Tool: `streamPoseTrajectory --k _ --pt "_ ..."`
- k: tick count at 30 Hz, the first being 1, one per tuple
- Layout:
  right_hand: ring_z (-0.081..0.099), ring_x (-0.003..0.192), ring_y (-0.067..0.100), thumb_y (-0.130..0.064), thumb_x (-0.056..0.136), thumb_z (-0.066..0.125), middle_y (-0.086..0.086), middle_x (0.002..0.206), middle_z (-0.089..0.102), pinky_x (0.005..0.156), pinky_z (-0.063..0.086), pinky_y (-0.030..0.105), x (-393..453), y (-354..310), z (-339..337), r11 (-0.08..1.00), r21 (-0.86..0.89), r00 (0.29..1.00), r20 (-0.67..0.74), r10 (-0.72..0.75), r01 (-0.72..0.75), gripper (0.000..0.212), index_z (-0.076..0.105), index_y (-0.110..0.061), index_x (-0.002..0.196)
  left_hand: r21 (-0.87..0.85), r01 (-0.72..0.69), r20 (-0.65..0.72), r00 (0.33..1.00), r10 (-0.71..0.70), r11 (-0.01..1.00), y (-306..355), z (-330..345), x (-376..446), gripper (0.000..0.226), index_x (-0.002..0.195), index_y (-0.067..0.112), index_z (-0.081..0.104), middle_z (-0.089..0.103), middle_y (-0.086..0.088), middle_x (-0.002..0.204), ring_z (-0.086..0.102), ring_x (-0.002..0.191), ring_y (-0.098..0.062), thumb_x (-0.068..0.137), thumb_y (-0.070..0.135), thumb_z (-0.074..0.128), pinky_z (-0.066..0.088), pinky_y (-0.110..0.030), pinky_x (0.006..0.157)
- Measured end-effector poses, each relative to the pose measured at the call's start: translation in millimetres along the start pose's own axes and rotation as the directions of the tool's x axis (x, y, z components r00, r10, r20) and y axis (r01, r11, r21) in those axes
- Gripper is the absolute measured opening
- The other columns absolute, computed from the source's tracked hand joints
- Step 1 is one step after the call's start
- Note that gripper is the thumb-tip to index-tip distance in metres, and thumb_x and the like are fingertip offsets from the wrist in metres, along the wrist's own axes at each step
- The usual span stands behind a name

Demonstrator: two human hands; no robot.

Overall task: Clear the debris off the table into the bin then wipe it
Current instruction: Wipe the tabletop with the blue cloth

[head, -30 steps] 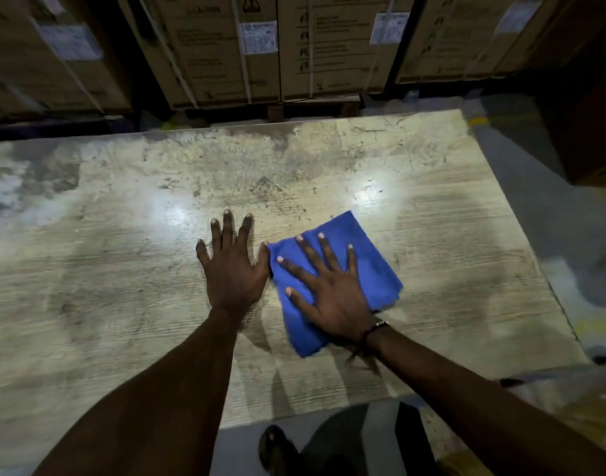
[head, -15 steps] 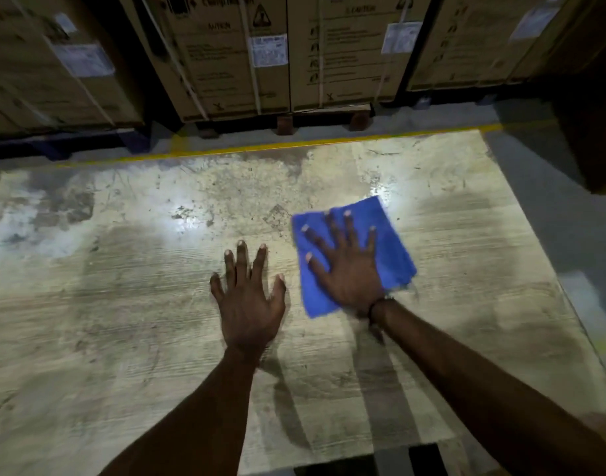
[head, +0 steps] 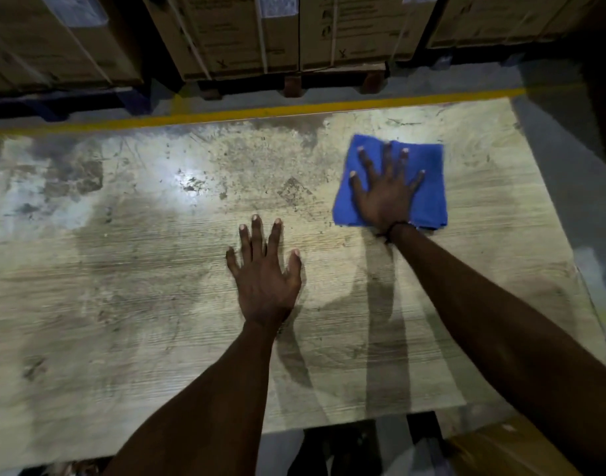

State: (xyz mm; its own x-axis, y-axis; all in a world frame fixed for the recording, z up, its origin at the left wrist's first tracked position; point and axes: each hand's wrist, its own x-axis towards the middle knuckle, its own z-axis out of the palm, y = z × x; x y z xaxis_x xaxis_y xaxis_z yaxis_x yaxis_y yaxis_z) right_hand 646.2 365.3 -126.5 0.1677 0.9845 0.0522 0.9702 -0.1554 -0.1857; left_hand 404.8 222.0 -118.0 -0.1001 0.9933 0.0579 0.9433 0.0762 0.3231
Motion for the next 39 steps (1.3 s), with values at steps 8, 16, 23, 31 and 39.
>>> streamPoseTrajectory --k 8,16,23,31,39 --pt "0.0 0.161 0.026 -0.068 0.104 0.026 -0.007 0.174 0.006 0.119 0.007 0.07 -58.0 -21.7 -2.8 0.846 -0.042 0.846 0.085 -0.527 0.532 0.06 0.019 -0.05 0.161 0.015 0.002 -0.021 1.0 -0.002 1.0 0.9 -2.3 0.5 0.069 0.165 0.034 0.028 0.007 0.0 0.177 0.005 0.163 -0.023 0.102 0.054 0.046 0.011 -0.058 0.126" --pt "0.004 0.16 0.037 -0.069 0.101 0.024 -0.001 0.174 0.01 0.116 0.004 0.078 66.4 -2.3 -6.3 0.994 0.056 0.995 0.047 0.091 -0.093 0.063 0.021 -0.049 0.161 0.028 0.026 0.053 0.998 -0.027 0.999 2.9 -6.2 4.0 0.07 0.166 0.036 0.021 0.0 0.003 0.177 -0.002 0.163 -0.022 0.102 0.055 0.044 0.01 -0.059 0.127" --pt "0.006 0.161 0.03 -0.068 0.104 0.029 -0.004 0.174 0.014 0.119 0.006 0.072 19.3 -57.6 10.6 0.794 0.012 0.792 0.068 -0.607 0.608 0.06 0.025 -0.048 0.16 0.046 0.048 0.064 0.997 -0.051 0.998 3.5 -6.3 5.4 0.07 0.165 0.037 0.026 0.002 0.002 0.177 0.002 0.163 -0.023 0.101 0.056 0.047 0.013 -0.059 0.126" --pt "0.003 0.16 0.037 -0.069 0.101 0.024 -0.002 0.175 0.009 0.115 0.002 0.079 101.3 -14.7 -4.9 0.997 0.073 0.998 0.062 0.03 -0.034 0.063 0.02 -0.05 0.161 0.058 0.04 0.074 0.996 -0.044 0.998 6.2 -8.4 4.8 0.069 0.166 0.036 0.022 0.001 0.001 0.177 0.0 0.163 -0.023 0.103 0.056 0.044 0.011 -0.058 0.126" --pt "0.004 0.161 0.029 -0.068 0.104 0.027 -0.004 0.174 0.013 0.119 0.006 0.07 -19.8 -74.1 7.9 0.812 0.017 0.81 0.065 -0.583 0.583 0.061 0.023 -0.048 0.161 0.075 0.029 0.094 0.995 -0.036 0.997 4.0 -5.5 5.1 0.071 0.165 0.032 0.027 0.003 -0.001 0.177 0.001 0.163 -0.025 0.1 0.056 0.042 0.014 -0.06 0.125"
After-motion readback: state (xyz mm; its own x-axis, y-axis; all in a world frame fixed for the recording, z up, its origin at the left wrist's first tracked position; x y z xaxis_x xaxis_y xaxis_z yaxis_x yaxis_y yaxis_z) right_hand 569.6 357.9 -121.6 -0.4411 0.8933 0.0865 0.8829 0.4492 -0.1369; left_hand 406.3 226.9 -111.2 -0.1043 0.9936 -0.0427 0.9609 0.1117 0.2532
